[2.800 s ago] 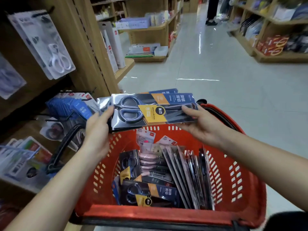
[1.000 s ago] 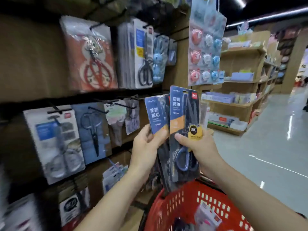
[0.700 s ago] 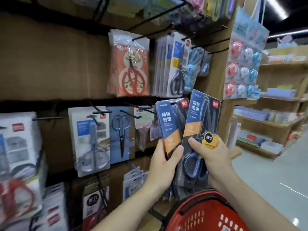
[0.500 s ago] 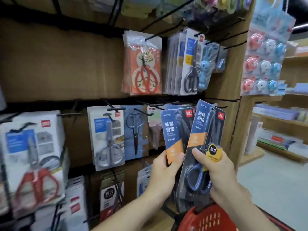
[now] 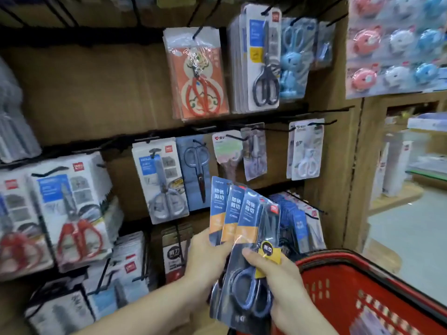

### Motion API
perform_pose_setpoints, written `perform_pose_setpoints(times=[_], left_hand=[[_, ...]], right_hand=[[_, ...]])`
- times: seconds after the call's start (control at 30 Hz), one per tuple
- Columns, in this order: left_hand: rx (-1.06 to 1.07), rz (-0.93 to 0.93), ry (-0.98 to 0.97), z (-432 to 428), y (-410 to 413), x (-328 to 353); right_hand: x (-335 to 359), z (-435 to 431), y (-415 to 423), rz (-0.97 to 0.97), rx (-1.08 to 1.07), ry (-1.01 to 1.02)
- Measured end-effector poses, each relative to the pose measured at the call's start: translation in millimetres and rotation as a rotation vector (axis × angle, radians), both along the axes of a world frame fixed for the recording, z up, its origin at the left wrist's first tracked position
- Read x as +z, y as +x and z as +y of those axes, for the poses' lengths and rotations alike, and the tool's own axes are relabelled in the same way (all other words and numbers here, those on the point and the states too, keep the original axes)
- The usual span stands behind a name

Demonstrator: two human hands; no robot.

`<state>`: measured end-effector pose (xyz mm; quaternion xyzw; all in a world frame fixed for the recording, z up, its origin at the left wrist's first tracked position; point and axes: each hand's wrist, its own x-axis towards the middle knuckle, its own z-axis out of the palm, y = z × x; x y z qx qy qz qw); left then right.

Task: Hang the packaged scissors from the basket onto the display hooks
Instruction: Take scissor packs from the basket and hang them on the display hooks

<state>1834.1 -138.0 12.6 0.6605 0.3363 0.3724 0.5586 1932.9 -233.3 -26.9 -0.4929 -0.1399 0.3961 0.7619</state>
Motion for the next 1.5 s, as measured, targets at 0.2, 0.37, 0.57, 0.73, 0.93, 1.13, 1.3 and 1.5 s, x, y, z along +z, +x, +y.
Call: perform_pose_setpoints(times=[0.2, 0.37, 0.57, 0.73, 0.93, 1.13, 1.3, 1.5], left_hand=[[0.101, -0.028, 0.176, -3, -3, 14], [0.212, -0.134, 0.605, -2, -33, 42], [0.128, -0.278, 0.740, 8, -66, 130], [0.026, -0.405, 0.568, 42, -76, 193], [0.032, -0.518, 0.449, 73, -90, 234], [-0.005, -0.464, 0.364, 91, -86, 260], [-0.056, -0.369, 0.327, 98, -85, 271], [-0.087, -0.281, 0.278, 100, -92, 273]], right_hand=[[20, -4, -7, 0.164, -0.137, 0.067], [53, -13, 1, -0.078, -0.243, 0.150], [115, -6, -12, -0.383, -0.335, 0.164], [161, 14, -22, -0.445, -0.360, 0.212], [195, 39, -22, -0.507, -0.399, 0.276], [218, 60, -14, -0.556, -0.403, 0.313], [242, 67, -10, -0.598, -0.468, 0.263], [276, 56, -10, -0.745, -0.573, 0.189]])
